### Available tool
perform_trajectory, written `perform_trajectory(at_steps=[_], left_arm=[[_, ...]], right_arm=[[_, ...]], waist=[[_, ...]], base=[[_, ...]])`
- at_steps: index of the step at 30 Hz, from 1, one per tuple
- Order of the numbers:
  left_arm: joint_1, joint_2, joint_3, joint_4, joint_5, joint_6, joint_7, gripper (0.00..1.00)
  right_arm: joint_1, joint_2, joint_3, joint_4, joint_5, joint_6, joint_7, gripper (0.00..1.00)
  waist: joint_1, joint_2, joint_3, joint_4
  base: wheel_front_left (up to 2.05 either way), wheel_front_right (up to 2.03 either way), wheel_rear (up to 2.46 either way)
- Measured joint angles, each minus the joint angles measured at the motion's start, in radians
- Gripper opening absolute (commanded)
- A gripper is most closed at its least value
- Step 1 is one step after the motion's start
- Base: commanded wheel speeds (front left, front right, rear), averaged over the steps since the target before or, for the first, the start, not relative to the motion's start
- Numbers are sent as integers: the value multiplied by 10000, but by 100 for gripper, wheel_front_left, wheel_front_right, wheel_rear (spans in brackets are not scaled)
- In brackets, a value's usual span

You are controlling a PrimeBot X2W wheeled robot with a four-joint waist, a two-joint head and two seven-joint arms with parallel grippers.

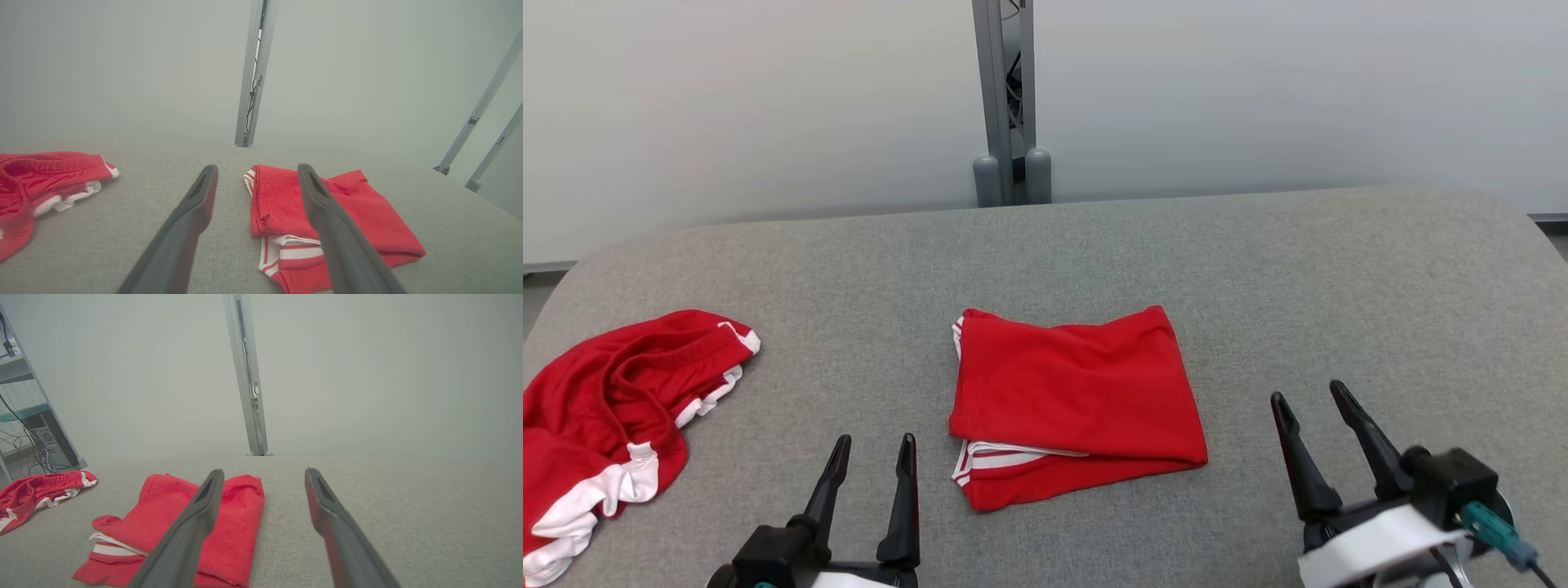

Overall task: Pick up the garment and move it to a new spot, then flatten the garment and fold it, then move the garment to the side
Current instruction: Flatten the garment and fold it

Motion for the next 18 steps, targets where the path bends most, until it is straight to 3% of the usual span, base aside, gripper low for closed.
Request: perform_trajectory(at_steps=[7,18], left_arm=[[472,0,27,-125,-38,100,0,100],[660,0,36,-213,21,98,0,100]], right_arm=[[1171,61,-378,-757,-190,0,0,100],[1533,157,-380,-1005,-226,0,0,100]], waist=[[0,0,-344,-31],[0,0,-539,7]], base=[[0,0,0],[0,0,0]])
